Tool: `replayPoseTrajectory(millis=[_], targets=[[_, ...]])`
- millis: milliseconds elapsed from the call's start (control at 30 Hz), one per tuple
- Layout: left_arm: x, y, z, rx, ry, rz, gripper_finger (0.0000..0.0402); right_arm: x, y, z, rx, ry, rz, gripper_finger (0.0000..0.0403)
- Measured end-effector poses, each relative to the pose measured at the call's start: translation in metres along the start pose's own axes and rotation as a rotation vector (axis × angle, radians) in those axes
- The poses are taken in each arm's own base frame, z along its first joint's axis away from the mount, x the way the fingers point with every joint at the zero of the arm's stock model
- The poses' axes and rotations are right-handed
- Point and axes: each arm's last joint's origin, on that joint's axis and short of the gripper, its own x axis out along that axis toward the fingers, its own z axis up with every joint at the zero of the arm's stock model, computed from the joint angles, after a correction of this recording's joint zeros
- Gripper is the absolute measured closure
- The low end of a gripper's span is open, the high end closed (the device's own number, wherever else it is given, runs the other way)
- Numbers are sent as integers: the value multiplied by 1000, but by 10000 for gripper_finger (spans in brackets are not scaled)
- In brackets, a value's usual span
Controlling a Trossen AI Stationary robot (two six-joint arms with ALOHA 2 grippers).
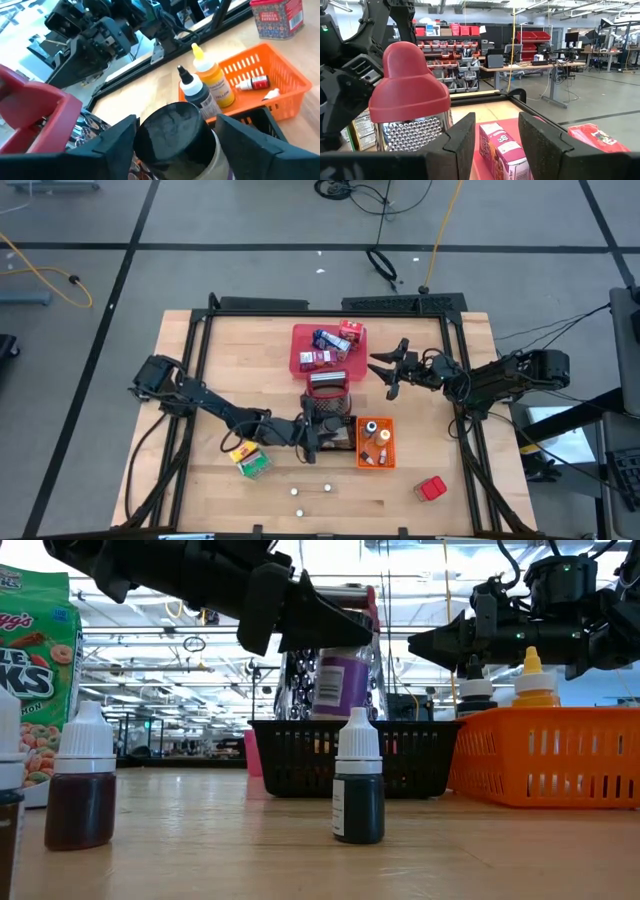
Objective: Pick & Place Kitchen Items
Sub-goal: Put the black seasoning bottle into the black bin, then put the green cereal box into the red bin
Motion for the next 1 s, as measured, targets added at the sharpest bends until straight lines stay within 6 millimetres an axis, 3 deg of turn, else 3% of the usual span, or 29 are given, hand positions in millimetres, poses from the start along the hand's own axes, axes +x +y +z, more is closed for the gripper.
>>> replayPoseTrajectory(millis=[133, 300, 667, 1000], targets=[[0, 0, 0, -2, 4, -1, 94, 0, 0, 0, 0, 3, 0, 261], [-1, 0, -1, 2, 19, 25, 72, 0, 0, 0, 0, 2, 0, 261], [-5, -6, 3, 5, 22, 60, 96, 0, 0, 0, 0, 3, 0, 261], [-22, -23, 18, 1, -6, 150, 116, 0, 0, 0, 0, 3, 0, 261]])
